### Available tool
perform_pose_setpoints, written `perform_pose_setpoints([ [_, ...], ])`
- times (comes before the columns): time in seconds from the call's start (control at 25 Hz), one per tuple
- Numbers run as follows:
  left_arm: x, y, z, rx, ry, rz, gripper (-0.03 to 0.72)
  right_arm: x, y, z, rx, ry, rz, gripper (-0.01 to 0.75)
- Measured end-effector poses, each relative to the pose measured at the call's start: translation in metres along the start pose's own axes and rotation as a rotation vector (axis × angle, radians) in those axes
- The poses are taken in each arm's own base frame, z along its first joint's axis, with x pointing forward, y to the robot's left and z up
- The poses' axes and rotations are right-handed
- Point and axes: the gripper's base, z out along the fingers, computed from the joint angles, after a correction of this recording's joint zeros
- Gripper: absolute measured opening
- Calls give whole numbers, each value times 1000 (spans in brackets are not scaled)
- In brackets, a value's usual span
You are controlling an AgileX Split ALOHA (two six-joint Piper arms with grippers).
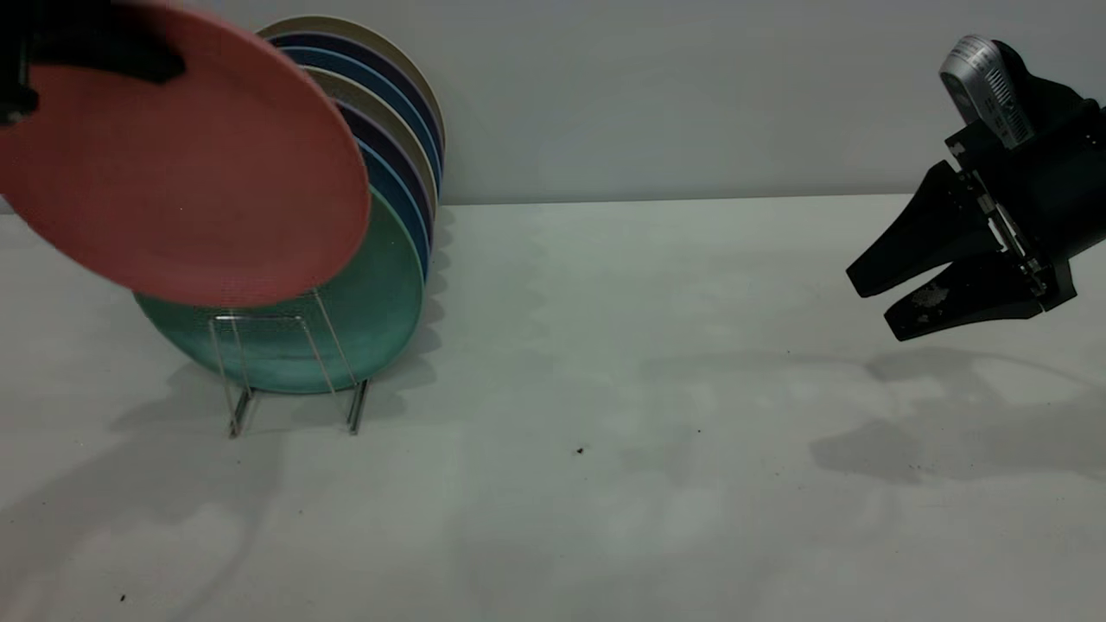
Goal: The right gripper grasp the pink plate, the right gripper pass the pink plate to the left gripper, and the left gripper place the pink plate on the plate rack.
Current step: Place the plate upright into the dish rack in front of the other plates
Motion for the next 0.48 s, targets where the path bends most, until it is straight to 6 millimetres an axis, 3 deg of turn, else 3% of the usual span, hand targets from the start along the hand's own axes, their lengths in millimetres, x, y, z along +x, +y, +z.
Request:
perform_pose_setpoints([
  [0.48,8,-6,15,50,18,0,118,0,0,0,1,1,0,531],
])
